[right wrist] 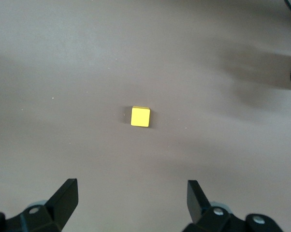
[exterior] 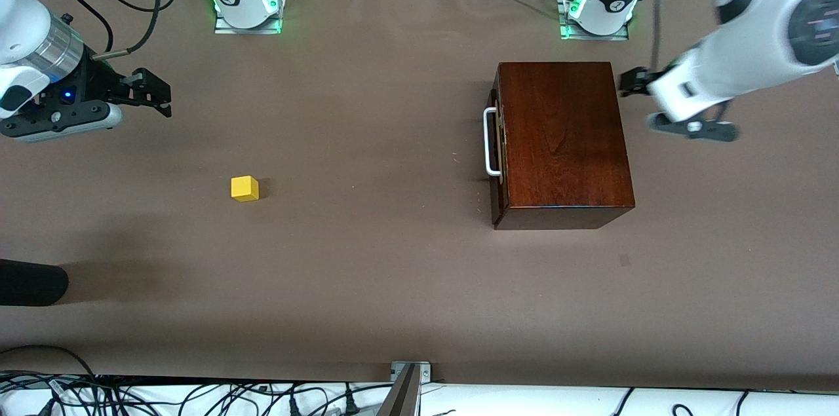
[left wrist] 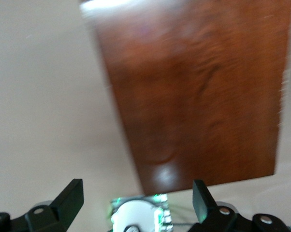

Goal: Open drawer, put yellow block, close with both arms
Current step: 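Move the left gripper toward the white drawer handle of the box, then lower the left gripper and hook the white drawer handle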

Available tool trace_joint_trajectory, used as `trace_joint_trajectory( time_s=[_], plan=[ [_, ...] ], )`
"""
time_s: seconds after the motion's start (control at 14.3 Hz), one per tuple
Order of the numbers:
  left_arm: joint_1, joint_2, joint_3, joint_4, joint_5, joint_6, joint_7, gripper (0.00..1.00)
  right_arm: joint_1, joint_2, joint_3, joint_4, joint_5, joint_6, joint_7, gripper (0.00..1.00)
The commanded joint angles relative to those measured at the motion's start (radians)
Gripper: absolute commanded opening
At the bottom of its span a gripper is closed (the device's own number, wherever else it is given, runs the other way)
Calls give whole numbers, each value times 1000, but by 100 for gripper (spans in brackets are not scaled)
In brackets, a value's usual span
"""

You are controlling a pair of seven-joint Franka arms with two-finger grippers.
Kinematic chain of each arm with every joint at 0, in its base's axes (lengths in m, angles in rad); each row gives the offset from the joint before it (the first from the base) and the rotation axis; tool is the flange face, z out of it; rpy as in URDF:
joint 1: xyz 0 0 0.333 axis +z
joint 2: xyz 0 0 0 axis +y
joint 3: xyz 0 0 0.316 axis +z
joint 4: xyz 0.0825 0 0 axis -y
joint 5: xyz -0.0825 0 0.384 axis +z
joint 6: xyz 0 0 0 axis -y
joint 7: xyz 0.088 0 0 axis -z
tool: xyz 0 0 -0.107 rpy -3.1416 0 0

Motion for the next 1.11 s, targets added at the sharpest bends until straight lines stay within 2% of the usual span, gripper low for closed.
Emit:
trace_joint_trajectory(
  time_s=[0.0, 0.14, 0.21, 0.56, 0.84, 1.05],
  plan=[
    [-2, 58, -140, 20, -3, 81, -149, 100, -4, 4, 3, 9, -14, -6, -14, 100],
    [-22, 112, -222, 18, 6, 169, -292, 100, -2, 2, 6, 12, -14, -9, -14, 100],
    [-56, 141, -231, 18, 19, 211, -361, 100, -2, 2, 6, 12, -14, -9, -14, 100],
    [-238, 252, -230, 17, 132, 292, -593, 100, -2, 2, 5, 12, -14, -9, -14, 100],
    [-300, 324, -230, 11, 261, 305, -659, 100, -4, 2, 5, 12, -12, -3, -12, 100],
    [-320, 377, -230, 11, 324, 375, -725, 100, -4, 4, 1, 9, -2, 3, -2, 100]
  ],
)
